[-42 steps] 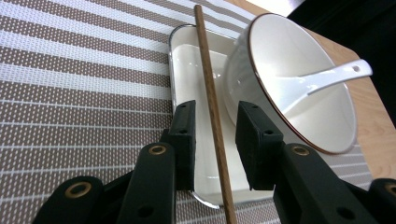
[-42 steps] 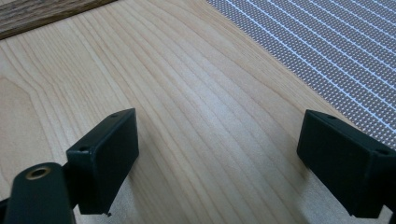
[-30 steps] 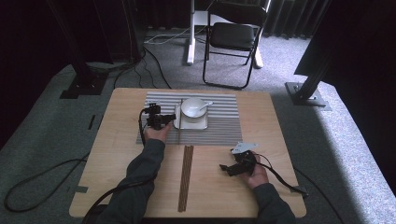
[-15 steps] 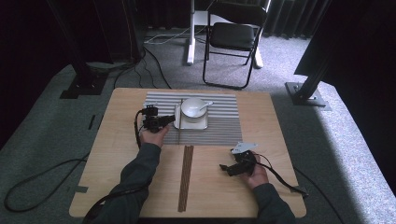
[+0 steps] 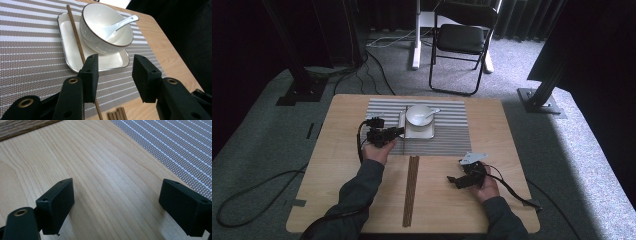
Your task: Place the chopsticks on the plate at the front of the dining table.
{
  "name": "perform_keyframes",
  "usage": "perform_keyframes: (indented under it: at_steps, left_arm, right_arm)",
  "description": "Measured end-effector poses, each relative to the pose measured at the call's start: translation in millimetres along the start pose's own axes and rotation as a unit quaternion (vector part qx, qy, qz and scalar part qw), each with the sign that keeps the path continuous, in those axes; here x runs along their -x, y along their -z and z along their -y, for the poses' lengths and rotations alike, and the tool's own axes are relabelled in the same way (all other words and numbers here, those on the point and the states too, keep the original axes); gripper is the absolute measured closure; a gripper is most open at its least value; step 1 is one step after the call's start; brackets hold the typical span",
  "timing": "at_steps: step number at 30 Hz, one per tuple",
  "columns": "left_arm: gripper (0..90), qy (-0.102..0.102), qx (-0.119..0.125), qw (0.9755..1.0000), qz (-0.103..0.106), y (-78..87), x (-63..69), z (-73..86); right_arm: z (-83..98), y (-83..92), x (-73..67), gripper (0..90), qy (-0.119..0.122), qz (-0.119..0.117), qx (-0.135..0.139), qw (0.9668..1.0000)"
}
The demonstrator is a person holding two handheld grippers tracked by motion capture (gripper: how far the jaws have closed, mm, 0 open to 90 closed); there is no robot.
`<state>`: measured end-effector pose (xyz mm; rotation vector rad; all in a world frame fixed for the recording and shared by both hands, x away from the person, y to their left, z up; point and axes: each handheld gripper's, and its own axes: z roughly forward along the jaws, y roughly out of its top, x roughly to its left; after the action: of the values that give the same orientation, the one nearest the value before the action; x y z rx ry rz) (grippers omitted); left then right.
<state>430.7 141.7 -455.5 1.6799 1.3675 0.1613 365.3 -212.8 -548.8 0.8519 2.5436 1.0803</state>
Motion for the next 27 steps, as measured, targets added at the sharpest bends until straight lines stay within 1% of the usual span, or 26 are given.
perform_keyframes:
  at_steps: [2,5,9,13,20,27]
  left_arm:
    - [56.1,-0.001,-0.001,1.0,-0.003,0.9,0.5,1.9]
    - [55.5,-0.013,-0.003,0.9999,-0.011,2.0,2.2,5.4]
    - [54.4,-0.014,-0.003,0.9999,-0.009,4.0,3.6,9.9]
    - [53.8,-0.021,-0.005,0.9997,-0.011,5.6,4.7,14.2]
    - [53.1,-0.017,-0.014,0.9997,-0.007,5.6,3.3,23.6]
    - [52.5,-0.018,-0.02,0.9996,-0.003,5.4,4.5,33.8]
  right_arm:
    - [0.0,0.0,0.0,12.2,0.0,0.0,0.0,1.0]
    - [0.0,0.0,0.0,12.2,0.0,0.0,0.0,1.0]
    - [0.0,0.0,0.0,12.2,0.0,0.0,0.0,1.0]
    - [0.0,-0.1,0.1,12.2,0.001,0.0,0.001,1.0]
    - [0.0,0.0,0.0,12.2,0.0,0.0,0.0,1.0]
    - [-0.1,0.0,-0.1,12.2,-0.001,0.0,0.0,1.0]
